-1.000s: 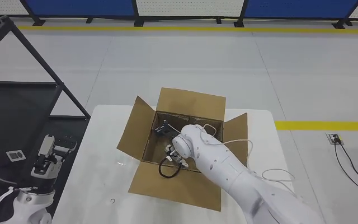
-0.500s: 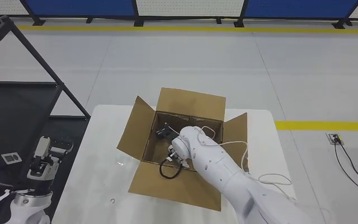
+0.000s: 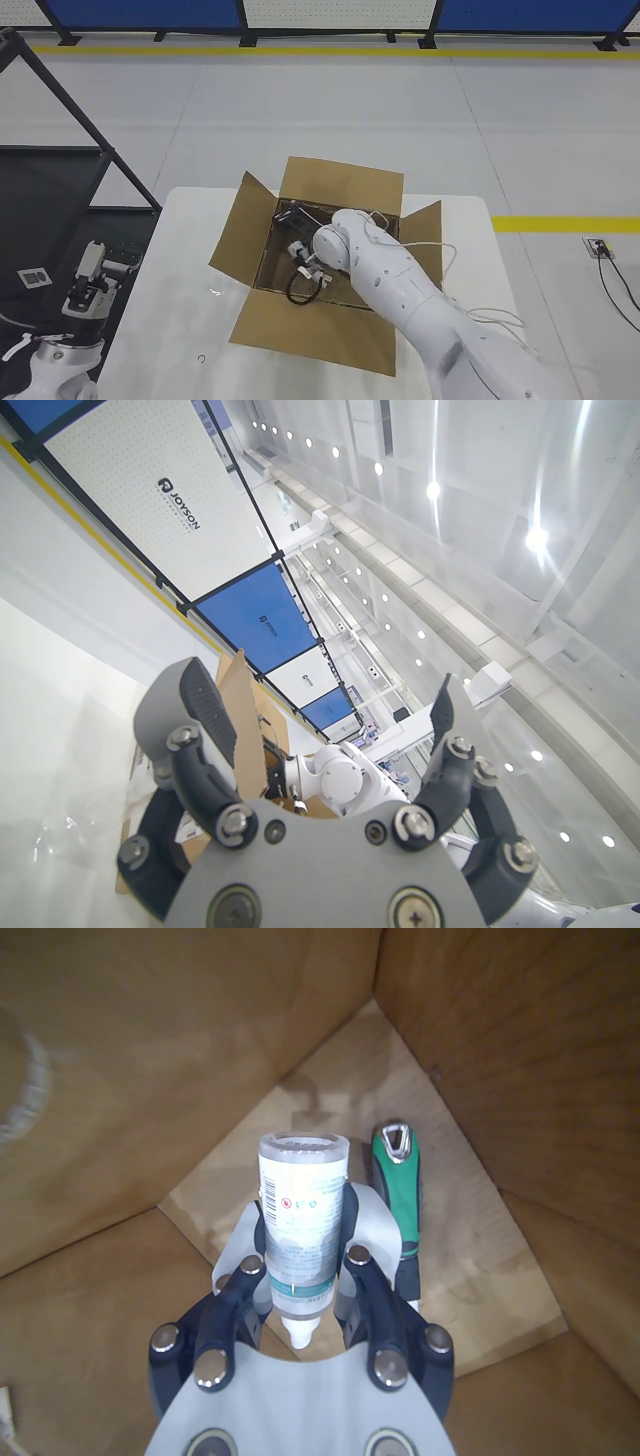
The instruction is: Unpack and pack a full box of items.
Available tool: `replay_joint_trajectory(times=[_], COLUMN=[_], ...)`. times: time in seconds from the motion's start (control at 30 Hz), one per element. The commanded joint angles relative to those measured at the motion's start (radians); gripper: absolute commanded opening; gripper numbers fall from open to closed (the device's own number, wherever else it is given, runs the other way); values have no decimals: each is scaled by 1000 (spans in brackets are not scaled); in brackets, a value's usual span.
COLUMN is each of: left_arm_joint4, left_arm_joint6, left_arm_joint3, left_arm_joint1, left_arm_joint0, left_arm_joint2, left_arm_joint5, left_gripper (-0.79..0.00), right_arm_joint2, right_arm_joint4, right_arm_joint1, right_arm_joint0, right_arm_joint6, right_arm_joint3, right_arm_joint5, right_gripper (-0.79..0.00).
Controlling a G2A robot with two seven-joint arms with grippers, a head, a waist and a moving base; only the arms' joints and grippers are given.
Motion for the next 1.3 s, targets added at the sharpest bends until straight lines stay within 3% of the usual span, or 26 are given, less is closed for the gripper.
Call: replay_joint_trajectory(times=[0.0, 0.17, 0.3, 0.53, 0.67, 1.03, 1.27], left_arm_joint4=[5, 13, 18, 30, 36, 40, 65], left_arm_joint6=[1, 2, 3, 1, 0, -8, -17], left_arm_joint3=[-1, -7, -9, -8, -3, 8, 3], left_arm_joint1=[0, 0, 0, 1, 1, 3, 4], left_arm_joint0=[-3, -8, -10, -19, -27, -47, -68], left_arm_joint2=[8, 24, 33, 58, 72, 92, 122], left_arm_joint5=[3, 5, 5, 10, 14, 22, 34], left_gripper=[0, 0, 0, 0, 0, 0, 0], right_arm_joint2=[13, 53, 109, 327, 468, 785, 1004], right_arm_joint4=[-9, -49, -111, -323, -476, -764, -813], right_arm_joint1=[15, 64, 125, 276, 339, 403, 422], right_arm_joint0=[0, -22, -67, -282, -434, -700, -867], right_arm_joint6=[-9, -15, 0, 163, 301, 494, 565], right_arm_joint3=[-26, -148, -328, -907, -1237, -1798, -1952], right_arm_joint5=[-8, 14, 85, 269, 323, 440, 459], right_gripper=[-785, -785, -785, -785, -785, -785, -785])
